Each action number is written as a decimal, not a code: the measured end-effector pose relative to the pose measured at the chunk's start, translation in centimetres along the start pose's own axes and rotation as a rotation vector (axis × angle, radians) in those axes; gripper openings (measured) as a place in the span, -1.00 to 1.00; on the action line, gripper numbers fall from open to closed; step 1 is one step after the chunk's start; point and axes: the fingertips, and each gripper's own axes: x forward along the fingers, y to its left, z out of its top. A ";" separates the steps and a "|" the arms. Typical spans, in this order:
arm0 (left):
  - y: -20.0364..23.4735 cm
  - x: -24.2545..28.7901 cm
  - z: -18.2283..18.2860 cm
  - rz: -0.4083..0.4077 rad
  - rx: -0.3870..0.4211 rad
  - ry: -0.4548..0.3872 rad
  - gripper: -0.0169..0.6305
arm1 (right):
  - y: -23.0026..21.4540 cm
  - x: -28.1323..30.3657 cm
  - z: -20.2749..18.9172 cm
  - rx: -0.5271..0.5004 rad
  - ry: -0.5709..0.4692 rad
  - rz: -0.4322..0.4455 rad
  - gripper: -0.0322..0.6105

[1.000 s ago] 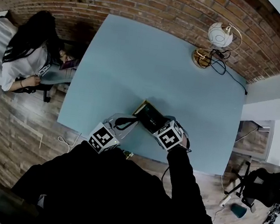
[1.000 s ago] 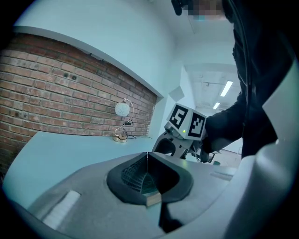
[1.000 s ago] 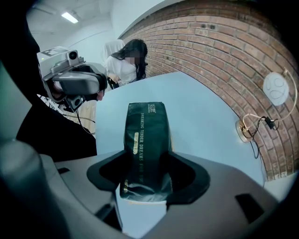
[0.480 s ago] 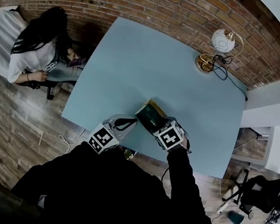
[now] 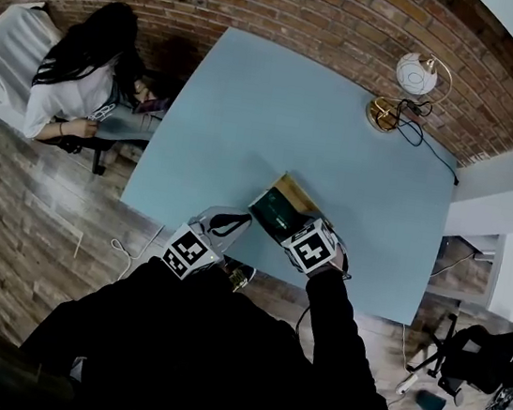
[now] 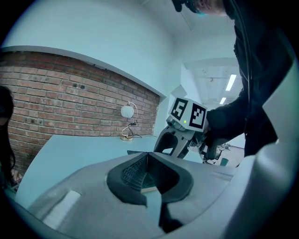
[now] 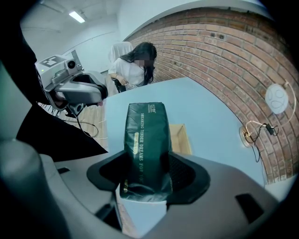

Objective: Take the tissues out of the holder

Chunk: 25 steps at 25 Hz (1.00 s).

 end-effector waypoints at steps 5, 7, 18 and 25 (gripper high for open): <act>-0.3 -0.6 -0.4 0.016 0.005 0.000 -0.92 | 0.8 0.1 0.2 -0.004 -0.014 0.005 -0.04; -0.4 -0.8 -0.3 0.025 0.005 -0.003 -0.92 | 1.1 0.1 0.1 -0.009 -0.015 0.008 -0.04; 1.4 -2.1 0.6 0.032 0.022 -0.016 -0.92 | 3.7 0.6 1.5 -0.023 -0.001 0.024 -0.04; 3.1 -3.4 0.0 -0.040 0.029 -0.008 -0.92 | 5.5 1.9 3.3 0.020 0.009 0.026 -0.04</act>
